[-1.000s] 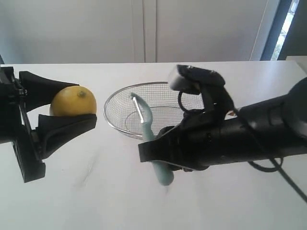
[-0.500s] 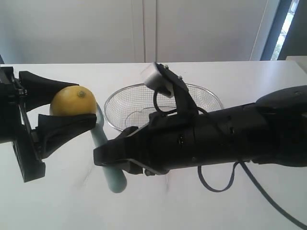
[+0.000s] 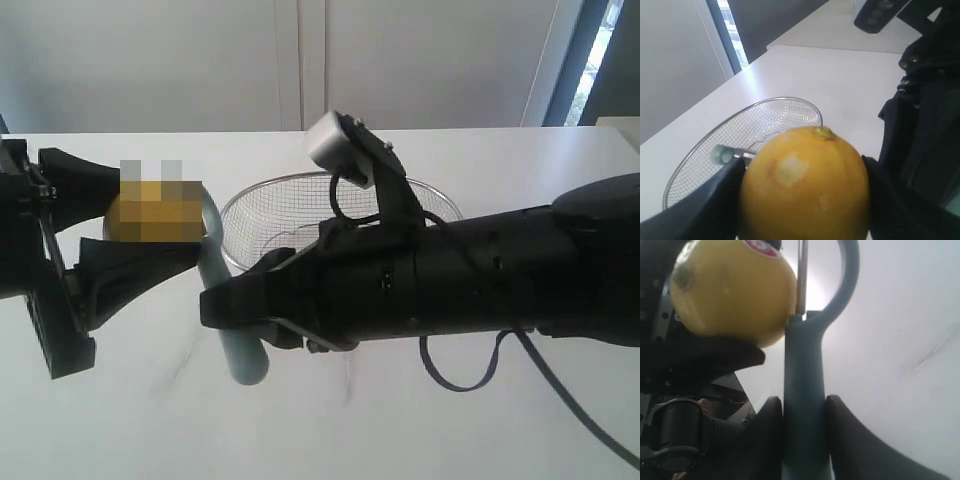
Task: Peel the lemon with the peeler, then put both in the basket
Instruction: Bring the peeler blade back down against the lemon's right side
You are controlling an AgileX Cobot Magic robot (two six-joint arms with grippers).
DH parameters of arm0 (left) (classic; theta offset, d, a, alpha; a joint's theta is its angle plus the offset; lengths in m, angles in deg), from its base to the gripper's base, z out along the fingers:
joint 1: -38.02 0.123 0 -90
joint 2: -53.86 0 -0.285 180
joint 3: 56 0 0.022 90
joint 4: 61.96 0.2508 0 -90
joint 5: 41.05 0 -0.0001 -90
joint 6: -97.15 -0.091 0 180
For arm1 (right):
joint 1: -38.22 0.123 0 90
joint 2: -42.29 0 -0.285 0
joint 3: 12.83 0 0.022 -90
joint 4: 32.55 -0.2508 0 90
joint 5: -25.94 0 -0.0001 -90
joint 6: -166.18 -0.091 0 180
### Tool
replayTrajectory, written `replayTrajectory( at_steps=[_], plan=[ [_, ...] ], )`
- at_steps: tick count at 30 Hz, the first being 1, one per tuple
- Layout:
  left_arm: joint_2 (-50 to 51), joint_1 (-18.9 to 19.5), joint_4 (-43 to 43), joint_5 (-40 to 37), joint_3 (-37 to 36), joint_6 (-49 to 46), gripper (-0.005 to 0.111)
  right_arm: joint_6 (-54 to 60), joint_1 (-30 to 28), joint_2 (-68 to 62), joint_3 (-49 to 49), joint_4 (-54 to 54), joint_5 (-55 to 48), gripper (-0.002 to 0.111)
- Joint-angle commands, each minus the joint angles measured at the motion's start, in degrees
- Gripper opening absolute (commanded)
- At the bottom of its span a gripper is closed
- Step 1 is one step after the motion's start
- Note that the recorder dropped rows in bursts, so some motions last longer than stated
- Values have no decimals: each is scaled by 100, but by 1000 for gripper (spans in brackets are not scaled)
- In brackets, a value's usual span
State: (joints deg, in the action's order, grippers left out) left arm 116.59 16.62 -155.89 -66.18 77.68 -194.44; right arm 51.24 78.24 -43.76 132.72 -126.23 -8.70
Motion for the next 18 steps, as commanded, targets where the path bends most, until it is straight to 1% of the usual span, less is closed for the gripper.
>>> replayTrajectory(
  at_steps=[1,18],
  plan=[
    [-21,-10,-178,1,36,31,0,95,-9,125,-13,-29,28,0],
    [-21,-10,-178,13,36,31,0,69,-9,196,-13,122,148,0]
  ],
)
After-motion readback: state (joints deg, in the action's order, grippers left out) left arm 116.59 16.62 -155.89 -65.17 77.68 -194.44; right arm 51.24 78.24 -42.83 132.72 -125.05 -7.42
